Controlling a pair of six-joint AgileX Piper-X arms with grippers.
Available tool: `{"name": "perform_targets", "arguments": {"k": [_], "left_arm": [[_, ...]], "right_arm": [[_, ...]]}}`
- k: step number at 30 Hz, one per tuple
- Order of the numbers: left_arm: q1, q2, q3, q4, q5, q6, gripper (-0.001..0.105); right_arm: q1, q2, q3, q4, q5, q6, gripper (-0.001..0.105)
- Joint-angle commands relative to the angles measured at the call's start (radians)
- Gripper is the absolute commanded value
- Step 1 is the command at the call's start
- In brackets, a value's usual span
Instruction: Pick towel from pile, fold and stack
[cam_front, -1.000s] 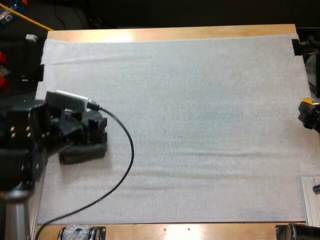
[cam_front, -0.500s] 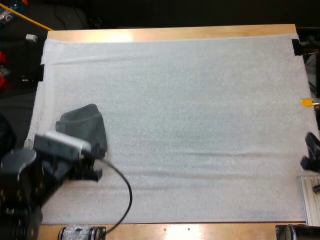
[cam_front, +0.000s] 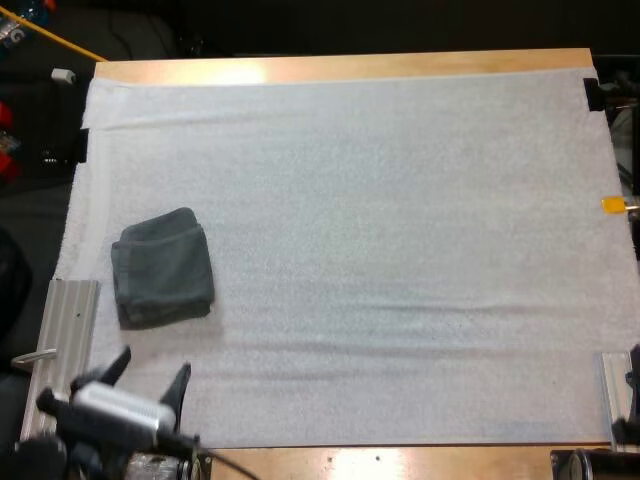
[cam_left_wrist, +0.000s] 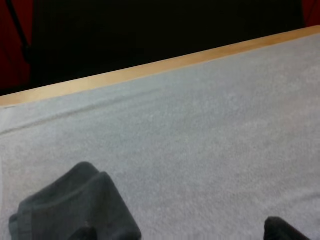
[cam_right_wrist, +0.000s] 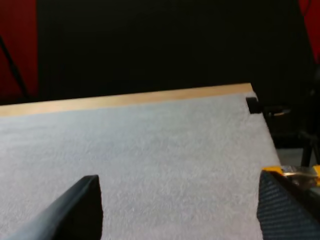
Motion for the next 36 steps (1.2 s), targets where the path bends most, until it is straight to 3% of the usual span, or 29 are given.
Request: {"name": "perform_targets", "arguments": {"k": [1,5,12,17,20,28,36], "left_arm": [[-0.005,-0.025,0.005,0.035,-0.011,-0.008,0.063],[-0.005,-0.098,0.007,0.133,-0.011,0.027,0.063],[-0.005,-0.254,0.007,0.234,-0.011,0.046,0.063],[0.001,-0.289,-0.008,0.25,0.0,0.037,0.063],[0.001,-0.288,0.001,0.238,-0.009,0.087,0.063],[0.001,-0.288,0.05,0.129,-0.01,0.097,0.063],[0.001,-0.288,0.124,-0.119,-0.01,0.097,0.063]], "right_arm": [[0.002,-0.039,0.017,0.0,0.005,0.003,0.063],[-0.002,-0.139,0.052,0.027,0.003,0.04,0.063],[-0.003,-0.132,0.049,0.093,0.018,0.04,0.063],[-0.003,-0.132,0.049,0.088,0.018,0.04,0.063],[-0.003,-0.132,0.05,0.085,0.018,0.028,0.063],[-0.003,-0.132,0.071,-0.004,0.018,0.024,0.063],[-0.003,-0.13,0.188,-0.163,0.018,0.024,0.063]]}}
